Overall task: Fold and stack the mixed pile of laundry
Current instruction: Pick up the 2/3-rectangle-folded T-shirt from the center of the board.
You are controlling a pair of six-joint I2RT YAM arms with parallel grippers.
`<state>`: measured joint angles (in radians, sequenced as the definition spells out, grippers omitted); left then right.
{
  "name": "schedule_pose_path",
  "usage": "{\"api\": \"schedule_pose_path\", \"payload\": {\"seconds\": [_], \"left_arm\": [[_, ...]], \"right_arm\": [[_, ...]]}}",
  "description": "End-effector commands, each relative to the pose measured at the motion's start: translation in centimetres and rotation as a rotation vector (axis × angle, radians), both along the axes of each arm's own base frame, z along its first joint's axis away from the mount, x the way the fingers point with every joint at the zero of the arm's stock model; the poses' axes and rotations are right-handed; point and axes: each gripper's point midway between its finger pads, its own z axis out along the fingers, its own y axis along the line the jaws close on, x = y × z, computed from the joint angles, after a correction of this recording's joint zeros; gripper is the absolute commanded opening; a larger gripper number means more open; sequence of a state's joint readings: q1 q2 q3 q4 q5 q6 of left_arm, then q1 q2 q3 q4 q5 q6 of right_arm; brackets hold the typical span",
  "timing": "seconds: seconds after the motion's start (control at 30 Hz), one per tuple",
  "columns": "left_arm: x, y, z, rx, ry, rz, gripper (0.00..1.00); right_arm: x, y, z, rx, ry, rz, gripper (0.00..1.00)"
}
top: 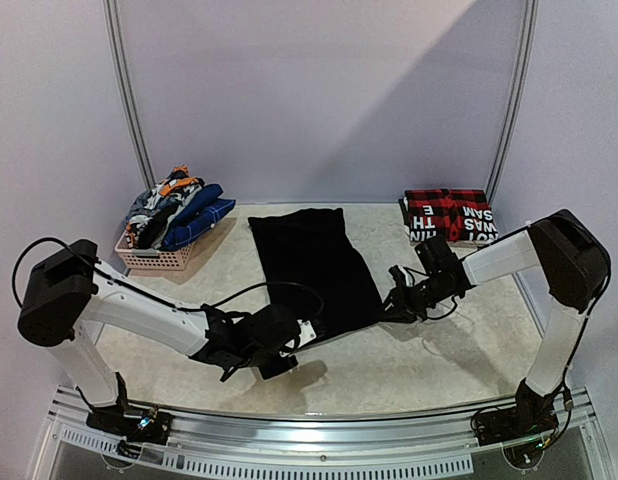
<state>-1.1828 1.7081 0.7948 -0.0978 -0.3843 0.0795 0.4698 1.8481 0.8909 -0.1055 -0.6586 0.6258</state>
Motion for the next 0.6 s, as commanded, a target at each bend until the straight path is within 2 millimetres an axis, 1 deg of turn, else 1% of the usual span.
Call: {"api": "schedule_pose_path", "payload": {"seconds": [0.0,0.33,0.5,0.57], "left_arm": [[0.0,-0.4,-1.1,0.039,-0.007,-0.019,0.51],[1.2,0.1,-2.2,0.087,-0.034,0.011,0.41],[1.7,0.4,-3.1,0.105,-0.033,0.017,0.29],[2.0,0.3,-3.2,0.103,-0.036,0.016,0.23]], "right_arm": [[-0.2,-0.3,-1.0,-0.026,0.026,0.002,0.16],[-0.2,-0.4,-1.3,-0.039,0.028,0.006,0.06],[0.0,-0.3,-1.3,-0.042,0.031,0.011,0.0],[0.1,-0.3,-1.3,-0.044,0.031,0.014,0.0]]}}
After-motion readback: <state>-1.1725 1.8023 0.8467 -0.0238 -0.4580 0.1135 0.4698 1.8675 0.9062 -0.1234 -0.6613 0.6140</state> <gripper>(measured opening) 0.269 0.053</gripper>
